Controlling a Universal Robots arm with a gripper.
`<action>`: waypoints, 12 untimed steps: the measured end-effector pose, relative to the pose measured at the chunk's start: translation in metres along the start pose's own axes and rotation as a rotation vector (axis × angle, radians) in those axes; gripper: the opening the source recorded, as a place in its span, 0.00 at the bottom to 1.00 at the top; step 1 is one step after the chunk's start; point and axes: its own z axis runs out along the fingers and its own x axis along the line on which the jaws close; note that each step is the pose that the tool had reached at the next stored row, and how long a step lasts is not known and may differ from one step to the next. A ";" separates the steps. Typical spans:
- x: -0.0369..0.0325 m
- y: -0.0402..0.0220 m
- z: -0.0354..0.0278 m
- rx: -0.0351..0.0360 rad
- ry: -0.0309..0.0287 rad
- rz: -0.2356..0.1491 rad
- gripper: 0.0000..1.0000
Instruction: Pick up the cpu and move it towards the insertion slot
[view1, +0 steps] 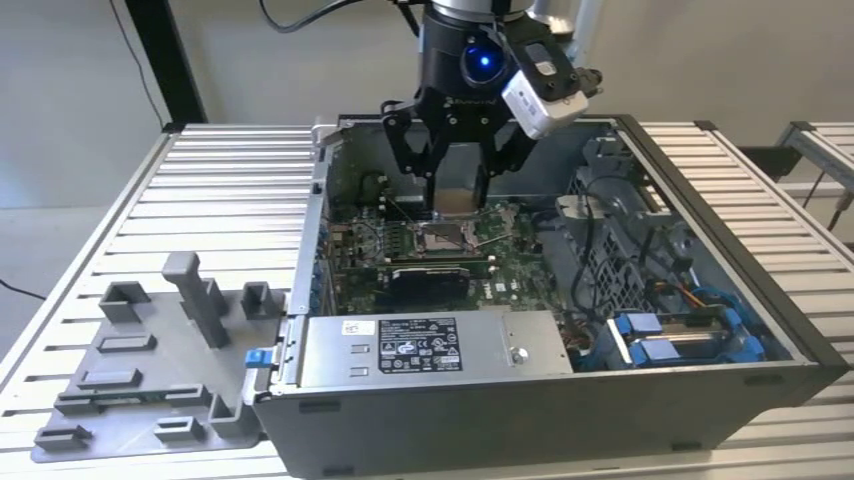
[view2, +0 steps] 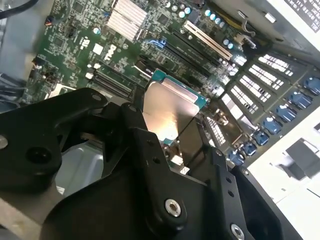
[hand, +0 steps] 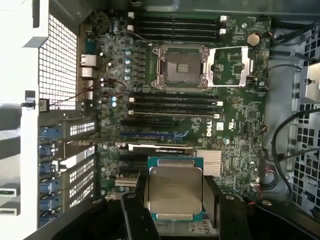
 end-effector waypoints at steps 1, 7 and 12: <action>-0.0002 0.0000 0.0000 -0.0001 -0.0001 0.000 0.00; -0.0005 0.0129 0.0001 0.0000 0.0000 0.000 0.00; -0.0010 0.0340 0.0004 0.0000 0.0000 0.000 0.00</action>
